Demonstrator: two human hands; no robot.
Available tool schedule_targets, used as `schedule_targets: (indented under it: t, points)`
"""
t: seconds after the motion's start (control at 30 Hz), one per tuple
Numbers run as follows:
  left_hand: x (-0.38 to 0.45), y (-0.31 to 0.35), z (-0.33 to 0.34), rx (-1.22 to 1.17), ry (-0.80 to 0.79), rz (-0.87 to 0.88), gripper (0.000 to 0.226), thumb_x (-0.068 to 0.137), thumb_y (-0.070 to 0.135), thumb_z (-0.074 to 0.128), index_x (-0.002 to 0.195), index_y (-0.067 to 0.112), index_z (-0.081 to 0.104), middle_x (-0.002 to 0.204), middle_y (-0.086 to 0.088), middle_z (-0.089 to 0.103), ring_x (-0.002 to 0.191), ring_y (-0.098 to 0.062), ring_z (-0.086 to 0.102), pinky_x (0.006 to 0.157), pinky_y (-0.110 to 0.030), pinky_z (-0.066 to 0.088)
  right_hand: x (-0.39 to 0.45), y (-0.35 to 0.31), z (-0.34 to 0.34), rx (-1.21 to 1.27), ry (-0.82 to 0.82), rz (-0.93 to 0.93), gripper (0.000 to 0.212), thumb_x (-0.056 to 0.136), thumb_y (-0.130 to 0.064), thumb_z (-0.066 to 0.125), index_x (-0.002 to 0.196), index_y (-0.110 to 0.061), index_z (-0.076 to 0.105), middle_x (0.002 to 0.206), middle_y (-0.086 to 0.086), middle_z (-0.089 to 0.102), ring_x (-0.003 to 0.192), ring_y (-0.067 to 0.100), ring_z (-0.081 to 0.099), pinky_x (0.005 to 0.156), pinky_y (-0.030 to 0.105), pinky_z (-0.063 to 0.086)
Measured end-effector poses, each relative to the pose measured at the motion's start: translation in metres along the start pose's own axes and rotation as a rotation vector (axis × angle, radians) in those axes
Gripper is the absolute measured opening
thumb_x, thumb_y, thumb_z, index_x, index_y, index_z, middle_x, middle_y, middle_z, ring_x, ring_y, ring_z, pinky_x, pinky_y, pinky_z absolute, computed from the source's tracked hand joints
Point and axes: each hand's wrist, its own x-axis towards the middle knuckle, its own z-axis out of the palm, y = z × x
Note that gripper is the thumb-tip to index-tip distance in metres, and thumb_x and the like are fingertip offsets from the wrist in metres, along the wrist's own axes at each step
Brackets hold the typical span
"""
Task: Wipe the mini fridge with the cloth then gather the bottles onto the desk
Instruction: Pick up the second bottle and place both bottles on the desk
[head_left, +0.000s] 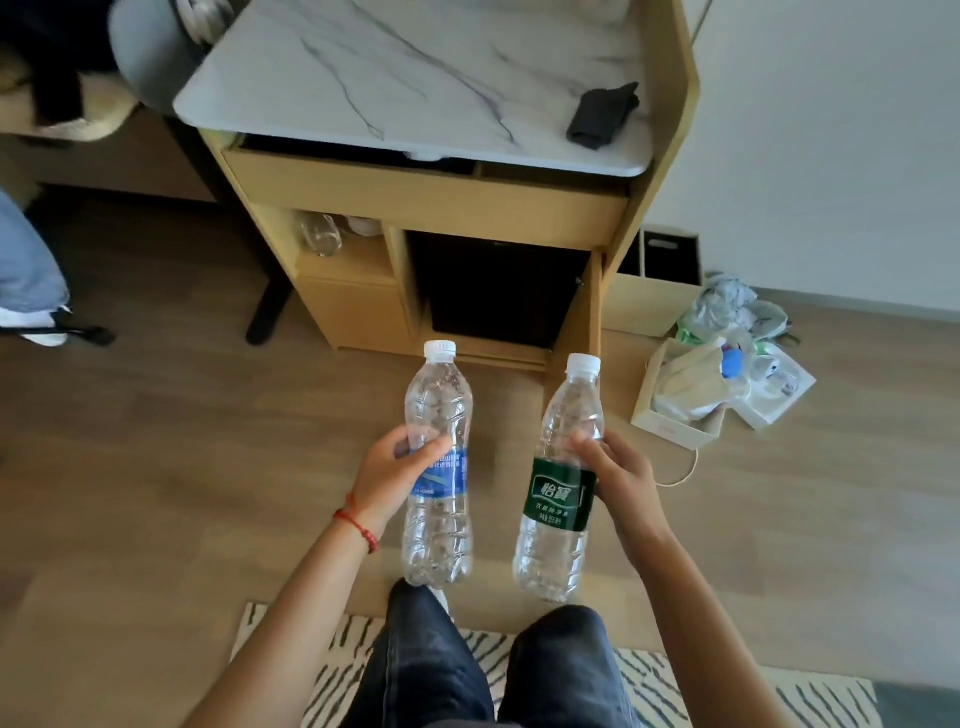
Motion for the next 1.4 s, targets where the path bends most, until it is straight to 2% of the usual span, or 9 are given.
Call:
schedule_targets:
  t: [0.13, 0.27, 0.4, 0.63, 0.77, 0.87, 1.07, 1.23, 1.4]
  points:
    - [0.014, 0.005, -0.039, 0.002, 0.008, 0.003, 0.009, 0.083, 0.022, 0.064, 0.087, 0.014, 0.064, 0.08, 0.0, 0.067, 0.066, -0.001, 0.065, 0.058, -0.013, 0.05, 0.01, -0.009, 0.035, -0.02, -0.011, 0.001, 0.028, 0.084, -0.03, 0.06, 0.104, -0.01, 0.063, 0.09, 0.01, 0.072, 0.078, 0.02, 0.07, 0.069, 0.033, 0.053]
    - [0.038, 0.014, -0.055, -0.001, 0.008, 0.022, 0.026, 0.082, 0.023, 0.065, 0.095, 0.001, 0.064, 0.078, 0.0, 0.066, 0.065, -0.001, 0.064, 0.057, -0.012, 0.049, 0.03, -0.019, 0.053, -0.044, -0.014, -0.012, 0.031, 0.084, -0.031, 0.06, 0.106, -0.01, 0.062, 0.087, 0.006, 0.071, 0.068, 0.009, 0.069, 0.056, 0.019, 0.049]
    - [0.071, 0.028, -0.058, -0.052, -0.003, 0.02, 0.054, 0.059, 0.049, 0.071, 0.09, 0.005, 0.065, 0.07, 0.006, 0.068, 0.068, -0.005, 0.065, 0.06, -0.016, 0.051, 0.062, -0.034, 0.061, -0.047, 0.006, -0.026, 0.04, 0.08, -0.037, 0.062, 0.109, -0.01, 0.061, 0.093, 0.008, 0.072, 0.077, 0.015, 0.07, 0.065, 0.024, 0.051]
    - [0.158, 0.07, -0.05, 0.006, 0.011, 0.073, 0.012, 0.08, 0.026, 0.068, 0.085, 0.016, 0.065, 0.084, 0.002, 0.068, 0.072, 0.002, 0.064, 0.064, -0.012, 0.05, 0.148, -0.077, 0.062, -0.039, 0.006, -0.084, 0.035, 0.083, -0.035, 0.061, 0.109, -0.012, 0.062, 0.098, 0.009, 0.071, 0.086, 0.02, 0.069, 0.074, 0.029, 0.052]
    - [0.204, 0.106, -0.043, -0.026, 0.031, 0.078, 0.033, 0.065, 0.041, 0.07, 0.086, 0.016, 0.066, 0.085, 0.001, 0.069, 0.08, -0.01, 0.065, 0.07, -0.018, 0.052, 0.199, -0.113, 0.063, -0.031, -0.005, -0.1, 0.035, 0.082, -0.035, 0.06, 0.11, -0.013, 0.062, 0.1, 0.007, 0.071, 0.088, 0.019, 0.069, 0.075, 0.029, 0.052]
    - [0.234, 0.132, -0.037, -0.04, 0.027, 0.093, 0.03, 0.065, 0.039, 0.065, 0.086, 0.018, 0.065, 0.09, -0.001, 0.068, 0.087, -0.013, 0.065, 0.073, -0.02, 0.052, 0.232, -0.139, 0.063, -0.052, -0.014, -0.116, 0.036, 0.085, -0.033, 0.058, 0.113, -0.012, 0.06, 0.103, 0.008, 0.069, 0.091, 0.019, 0.067, 0.075, 0.027, 0.051]
    - [0.301, 0.176, -0.038, -0.022, -0.022, 0.128, 0.038, 0.058, 0.052, 0.07, 0.084, 0.025, 0.065, 0.089, 0.002, 0.069, 0.085, -0.009, 0.065, 0.075, -0.021, 0.051, 0.287, -0.175, 0.071, -0.024, 0.01, -0.137, 0.042, 0.081, -0.037, 0.057, 0.114, -0.011, 0.06, 0.1, 0.006, 0.07, 0.08, 0.007, 0.068, 0.057, 0.01, 0.048]
    - [0.373, 0.22, -0.04, -0.04, -0.107, 0.191, 0.003, 0.081, 0.023, 0.065, 0.083, 0.02, 0.063, 0.081, 0.005, 0.067, 0.072, -0.004, 0.065, 0.061, -0.012, 0.05, 0.336, -0.21, 0.087, 0.014, 0.083, -0.157, 0.03, 0.088, -0.027, 0.053, 0.108, -0.006, 0.06, 0.092, 0.001, 0.07, 0.071, 0.0, 0.068, 0.053, 0.006, 0.047]
    - [0.441, 0.267, -0.045, -0.003, -0.177, 0.235, 0.002, 0.084, 0.015, 0.062, 0.085, 0.016, 0.063, 0.081, 0.0, 0.066, 0.066, 0.002, 0.064, 0.057, -0.011, 0.049, 0.381, -0.255, 0.104, 0.053, 0.16, -0.174, 0.037, 0.081, -0.039, 0.055, 0.107, -0.013, 0.061, 0.094, -0.003, 0.07, 0.075, 0.0, 0.067, 0.06, 0.011, 0.048]
